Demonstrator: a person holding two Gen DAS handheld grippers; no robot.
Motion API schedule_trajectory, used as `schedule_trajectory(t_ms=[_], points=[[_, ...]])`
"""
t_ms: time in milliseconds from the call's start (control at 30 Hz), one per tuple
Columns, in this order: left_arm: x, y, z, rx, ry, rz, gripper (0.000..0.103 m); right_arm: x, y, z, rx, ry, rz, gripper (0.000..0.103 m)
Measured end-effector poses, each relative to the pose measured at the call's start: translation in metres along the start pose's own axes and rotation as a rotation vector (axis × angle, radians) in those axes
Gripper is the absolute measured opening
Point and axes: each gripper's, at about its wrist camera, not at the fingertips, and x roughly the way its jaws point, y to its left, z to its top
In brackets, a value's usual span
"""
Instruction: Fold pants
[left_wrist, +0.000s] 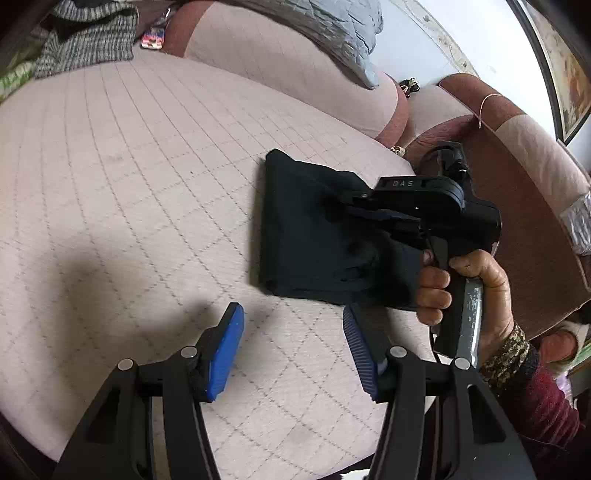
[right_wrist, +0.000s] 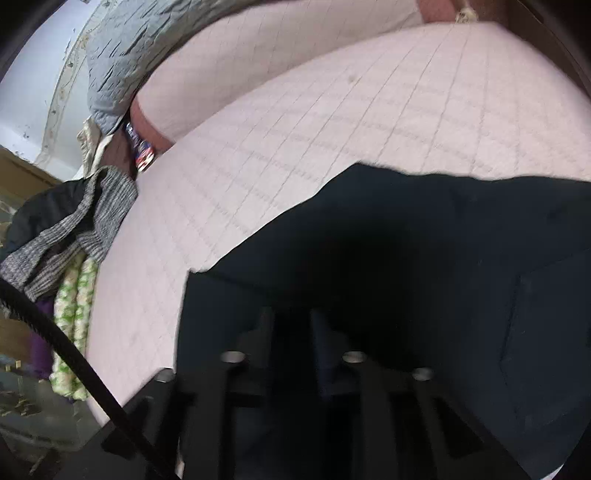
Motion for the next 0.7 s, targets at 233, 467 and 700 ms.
schedule_trajectory(t_ms=[233, 467, 700], points=[[-0.001, -0.008, 0.001, 0.071, -0.025, 0.160, 0.060, -0.080, 0.016, -0.051, -0.118, -0.121, 0.060, 0.039], [-0.013, -0.031, -0.002, 0.191, -0.051, 0.273, 0.062, -0.053, -0.008, -0.086, -0.123, -0.069, -0.036, 0.039], [-0.024, -0.061, -0.008, 0.314, -0.072, 0.337, 0.067, -0.097, -0.024, -0.106, -0.058, -0.196, -0.001, 0.041]])
